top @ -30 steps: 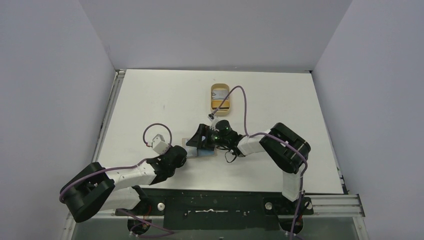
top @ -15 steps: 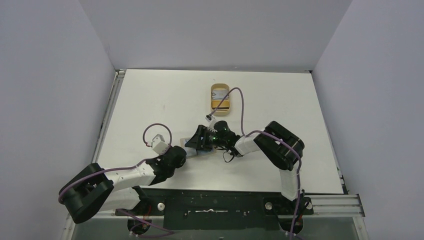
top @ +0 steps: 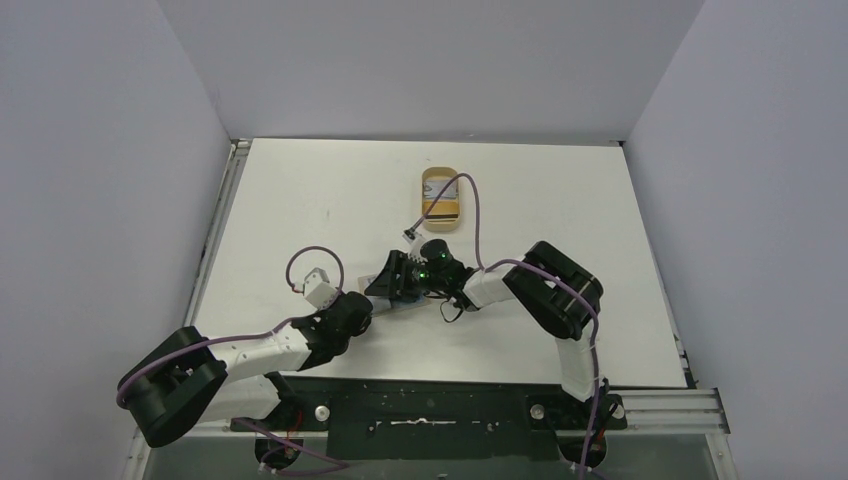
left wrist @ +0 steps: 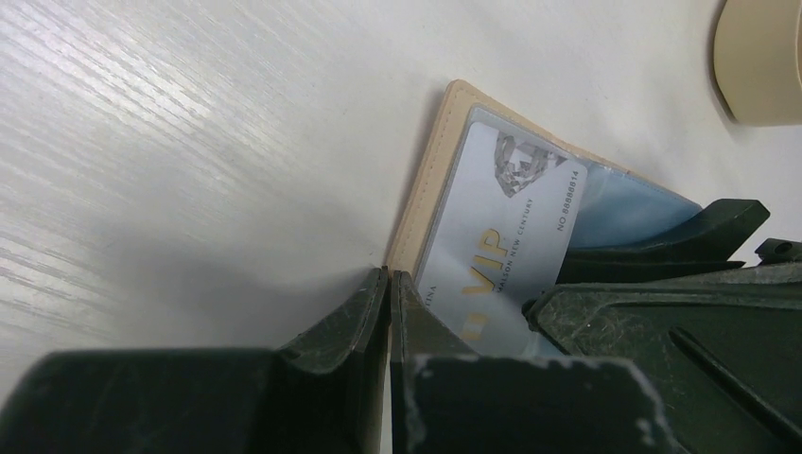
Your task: Take the credit cards out of the card holder
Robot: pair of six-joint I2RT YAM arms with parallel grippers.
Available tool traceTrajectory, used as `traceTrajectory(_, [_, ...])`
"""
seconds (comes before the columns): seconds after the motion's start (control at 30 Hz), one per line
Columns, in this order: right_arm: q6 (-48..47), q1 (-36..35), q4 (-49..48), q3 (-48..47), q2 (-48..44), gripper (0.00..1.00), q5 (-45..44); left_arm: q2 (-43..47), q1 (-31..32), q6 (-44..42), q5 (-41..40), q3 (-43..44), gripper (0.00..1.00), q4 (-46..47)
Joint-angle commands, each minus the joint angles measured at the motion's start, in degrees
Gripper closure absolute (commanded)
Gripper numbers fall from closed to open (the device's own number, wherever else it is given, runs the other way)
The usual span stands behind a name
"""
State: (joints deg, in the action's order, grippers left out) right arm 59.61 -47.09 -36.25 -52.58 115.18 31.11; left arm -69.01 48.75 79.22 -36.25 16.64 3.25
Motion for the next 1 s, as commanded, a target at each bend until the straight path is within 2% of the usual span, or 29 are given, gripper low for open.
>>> traceTrajectory(0.0, [0.42, -2.94, -0.7, -1.52, 1.64, 0.44, 1.99, 0.76, 0.12, -0.32, 1.24, 0.42, 1.0, 1.79])
traceTrajectory(0.3, [2.5, -2.08, -1.16, -1.41, -0.38, 0.44, 2.83, 1.03, 0.08, -0.37, 1.18, 0.29, 1.0, 1.26])
traceTrajectory(0.6, [-0.82, 0.86, 5.38, -0.77, -7.78, 0.44, 3.34, 0.61, -0.32, -0.45, 1.35, 0.41, 1.0, 1.08])
traceTrajectory(0.97, [-1.08, 3.48, 3.65, 2.98, -7.64, 0.44, 3.68, -0.24, -0.41, -0.96, 1.82, 0.93, 1.0, 1.1])
